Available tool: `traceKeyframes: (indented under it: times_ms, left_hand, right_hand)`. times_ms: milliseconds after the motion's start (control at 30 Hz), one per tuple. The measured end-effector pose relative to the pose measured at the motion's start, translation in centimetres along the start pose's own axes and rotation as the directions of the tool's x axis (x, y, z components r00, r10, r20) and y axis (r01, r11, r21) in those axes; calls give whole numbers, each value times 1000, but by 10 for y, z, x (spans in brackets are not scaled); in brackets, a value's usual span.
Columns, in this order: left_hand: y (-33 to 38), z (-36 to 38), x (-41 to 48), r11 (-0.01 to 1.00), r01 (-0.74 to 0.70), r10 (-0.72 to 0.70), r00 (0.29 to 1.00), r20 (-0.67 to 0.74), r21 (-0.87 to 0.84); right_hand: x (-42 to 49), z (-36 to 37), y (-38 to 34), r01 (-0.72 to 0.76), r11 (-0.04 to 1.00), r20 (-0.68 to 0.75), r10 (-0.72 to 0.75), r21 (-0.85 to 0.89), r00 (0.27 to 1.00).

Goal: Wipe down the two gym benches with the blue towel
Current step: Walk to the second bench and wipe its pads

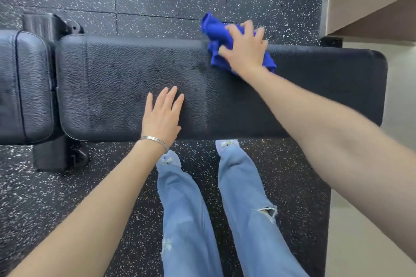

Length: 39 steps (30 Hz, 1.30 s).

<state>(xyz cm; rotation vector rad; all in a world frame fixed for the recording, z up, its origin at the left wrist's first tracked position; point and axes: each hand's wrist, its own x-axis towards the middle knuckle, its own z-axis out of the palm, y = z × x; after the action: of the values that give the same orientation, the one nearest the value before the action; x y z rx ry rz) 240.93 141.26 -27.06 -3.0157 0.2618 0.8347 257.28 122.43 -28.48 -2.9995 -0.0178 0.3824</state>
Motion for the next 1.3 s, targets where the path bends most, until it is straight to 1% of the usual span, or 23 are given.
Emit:
traceKeyframes:
  times_ms: [33,67,100,133,167,233,300,367,433,500,533,567,633,700,767,833,867,900,933,1000,1067,1133,1300]
  left_hand:
    - [-1,1,0,1000,-2,2,1000,-1,1]
    - [-2,2,0,1000,-7,7,1000,-4,4]
    - [-4,2,1,1000,-13,14,1000,-8,8]
    - [-5,2,2,1000,-21,22,1000,-10,12]
    - [-5,2,3,1000,-28,28,1000,-12,12]
    - [-5,3,3,1000,-24,24,1000,-20,3]
    - [-3,1,3,1000,-7,7,1000,-22,-2]
    - [0,-1,4,1000,-4,4,1000,-20,-2]
    - [2,-2,5,1000,1,0,1000,-24,3]
    - [7,-5,8,1000,3,-3,999,-32,8]
    - [9,-7,9,1000,3,-3,999,-36,8]
    - [13,-9,11,1000,2,-2,999,-43,4]
    - [19,-13,16,1000,-2,2,998,-62,-2]
    - [25,-17,23,1000,-15,15,997,-70,5]
    - [32,-18,31,1000,-13,14,997,-77,10]
    - [41,-20,36,1000,-3,3,997,-72,1]
    - [46,-20,38,1000,-3,3,998,-66,-7]
    - [51,-20,39,1000,-5,4,998,-62,-18]
    - [55,-20,41,1000,-10,8,998,-60,-28]
    - [59,-19,42,999,-8,6,998,-60,-38]
    - [53,-19,40,999,25,-27,998,-65,-42]
    - [41,-19,35,996,74,-77,995,-64,-50]
    - [4,-17,16,979,189,-193,981,-37,-80]
  right_hand:
    - [20,-5,-5,-101,994,65,98,49,993]
    - [35,-8,-9,-159,984,138,147,77,979]
    - [43,-10,-11,-174,982,199,156,77,968]
    - [41,-10,-12,-157,986,221,139,65,965]
    - [31,-8,-12,-121,992,188,110,44,976]
    - [-8,-1,-7,-31,1000,36,30,7,999]
    - [-61,7,8,104,995,-46,-103,11,994]
    - [-100,13,33,281,959,-83,-283,-37,956]
    - [-109,14,58,423,900,-105,-433,-107,895]
    - [-99,13,78,494,857,-89,-509,-149,856]
    - [-91,12,87,478,864,-90,-494,-157,865]
    - [-83,9,96,413,898,-96,-429,-148,898]
    - [-62,3,117,179,978,-110,-191,-104,975]
    - [-42,-6,143,-48,995,-102,39,-88,994]
    - [-23,-15,169,-237,969,-112,229,-71,967]
    - [-4,-21,181,-445,895,-97,444,10,891]
    - [4,-22,181,-520,853,-71,523,52,850]
    - [11,-22,176,-559,826,-43,562,72,826]
    - [15,-21,167,-567,821,-26,569,62,822]
    - [19,-17,143,-503,864,-26,503,17,864]
    - [21,-11,113,-375,927,-30,375,-3,927]
    - [18,-3,79,-252,968,-35,252,-4,967]
    - [7,12,-22,0,1000,-33,1,16,999]
